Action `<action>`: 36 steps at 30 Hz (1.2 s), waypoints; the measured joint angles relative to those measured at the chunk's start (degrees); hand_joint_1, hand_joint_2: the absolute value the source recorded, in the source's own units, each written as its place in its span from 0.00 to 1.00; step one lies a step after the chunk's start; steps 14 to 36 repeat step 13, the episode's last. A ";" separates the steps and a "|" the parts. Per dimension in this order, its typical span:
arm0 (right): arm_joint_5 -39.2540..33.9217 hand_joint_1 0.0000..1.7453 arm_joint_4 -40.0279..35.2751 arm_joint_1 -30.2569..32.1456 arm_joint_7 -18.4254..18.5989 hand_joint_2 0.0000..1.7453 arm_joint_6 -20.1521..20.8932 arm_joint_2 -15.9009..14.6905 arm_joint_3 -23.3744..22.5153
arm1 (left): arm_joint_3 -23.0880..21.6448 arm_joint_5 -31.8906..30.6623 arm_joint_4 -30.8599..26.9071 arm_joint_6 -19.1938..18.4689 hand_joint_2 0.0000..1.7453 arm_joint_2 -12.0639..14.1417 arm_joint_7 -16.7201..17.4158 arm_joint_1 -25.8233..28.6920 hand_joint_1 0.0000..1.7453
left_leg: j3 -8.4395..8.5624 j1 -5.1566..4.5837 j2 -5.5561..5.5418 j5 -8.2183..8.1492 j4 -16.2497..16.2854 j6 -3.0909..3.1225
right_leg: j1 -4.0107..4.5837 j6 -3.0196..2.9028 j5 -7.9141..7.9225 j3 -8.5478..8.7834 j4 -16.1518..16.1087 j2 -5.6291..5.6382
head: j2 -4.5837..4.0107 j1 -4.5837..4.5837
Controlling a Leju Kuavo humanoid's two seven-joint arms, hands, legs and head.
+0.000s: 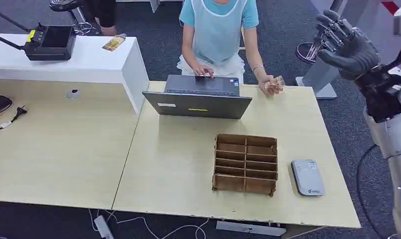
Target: Pass the card to the sensor for recognition and then transmit it.
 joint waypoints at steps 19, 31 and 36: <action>1.56 0.00 -24.96 32.24 -5.49 1.00 -1.68 -6.97 -11.08 | 1.51 1.35 0.00 0.85 0.00 -0.04 -0.09 0.15 0.00 | -0.11 0.02 -0.10 -0.06 -0.06 0.03 | 0.01 0.13 -0.11 0.01 -0.01 -0.13 | 0.00 0.02; 1.56 0.00 -24.96 32.24 -5.49 1.00 -1.68 -6.97 -11.08 | 1.51 1.35 0.00 0.85 0.00 -0.04 -0.09 0.15 0.00 | -0.11 0.02 -0.10 -0.06 -0.06 0.03 | 0.01 0.13 -0.11 0.01 -0.01 -0.13 | 0.00 0.02; 1.56 0.00 -24.96 32.24 -5.49 1.00 -1.68 -6.97 -11.08 | 1.51 1.35 0.00 0.85 0.00 -0.04 -0.09 0.15 0.00 | -0.11 0.02 -0.10 -0.06 -0.06 0.03 | 0.01 0.13 -0.11 0.01 -0.01 -0.13 | 0.00 0.02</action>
